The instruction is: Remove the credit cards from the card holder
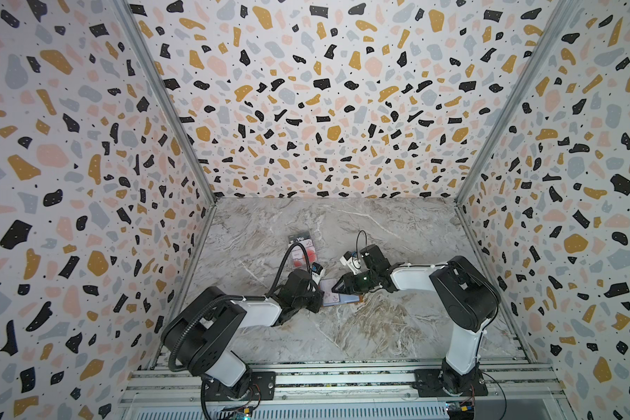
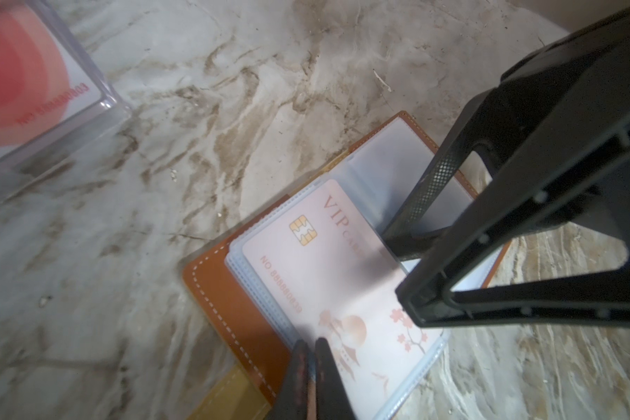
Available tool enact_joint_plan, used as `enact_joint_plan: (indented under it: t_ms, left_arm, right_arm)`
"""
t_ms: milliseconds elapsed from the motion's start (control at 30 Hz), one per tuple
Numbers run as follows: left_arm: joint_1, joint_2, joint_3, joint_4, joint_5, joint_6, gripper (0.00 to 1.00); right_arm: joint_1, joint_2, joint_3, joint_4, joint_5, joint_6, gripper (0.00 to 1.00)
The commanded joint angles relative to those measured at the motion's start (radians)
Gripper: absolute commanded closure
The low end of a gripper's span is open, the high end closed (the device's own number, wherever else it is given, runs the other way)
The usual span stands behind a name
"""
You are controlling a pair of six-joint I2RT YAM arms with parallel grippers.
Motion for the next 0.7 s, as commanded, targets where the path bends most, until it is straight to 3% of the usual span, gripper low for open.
enact_joint_plan:
  t_ms: [0,667]
  left_arm:
    - [-0.006,0.022,-0.024,-0.035,-0.008,0.012,0.91]
    - [-0.005,0.028,-0.022,-0.038,-0.017,0.004,0.92]
  right_arm:
    - [0.008,-0.037,0.035,-0.072,0.03,-0.047,0.57]
    - [0.01,-0.066,0.012,-0.077,0.041,-0.054,0.65]
